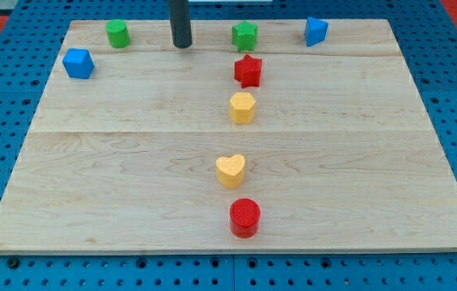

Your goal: Keep the blue cube vertically below the green circle

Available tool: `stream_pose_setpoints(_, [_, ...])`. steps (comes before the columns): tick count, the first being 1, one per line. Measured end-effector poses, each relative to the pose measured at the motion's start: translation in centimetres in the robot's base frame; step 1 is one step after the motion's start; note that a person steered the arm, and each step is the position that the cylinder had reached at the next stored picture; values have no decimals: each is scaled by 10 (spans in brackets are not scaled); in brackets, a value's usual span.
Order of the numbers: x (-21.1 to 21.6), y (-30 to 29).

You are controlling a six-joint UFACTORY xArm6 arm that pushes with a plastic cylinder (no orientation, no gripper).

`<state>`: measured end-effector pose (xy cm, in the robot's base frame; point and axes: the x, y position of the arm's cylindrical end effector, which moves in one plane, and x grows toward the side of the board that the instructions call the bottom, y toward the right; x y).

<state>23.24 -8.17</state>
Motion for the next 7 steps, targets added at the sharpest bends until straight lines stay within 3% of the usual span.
stream_pose_setpoints(1, [-41, -7])
stream_pose_setpoints(4, [-36, -157])
stream_pose_setpoints(6, [-3, -183])
stream_pose_setpoints(7, [36, -182])
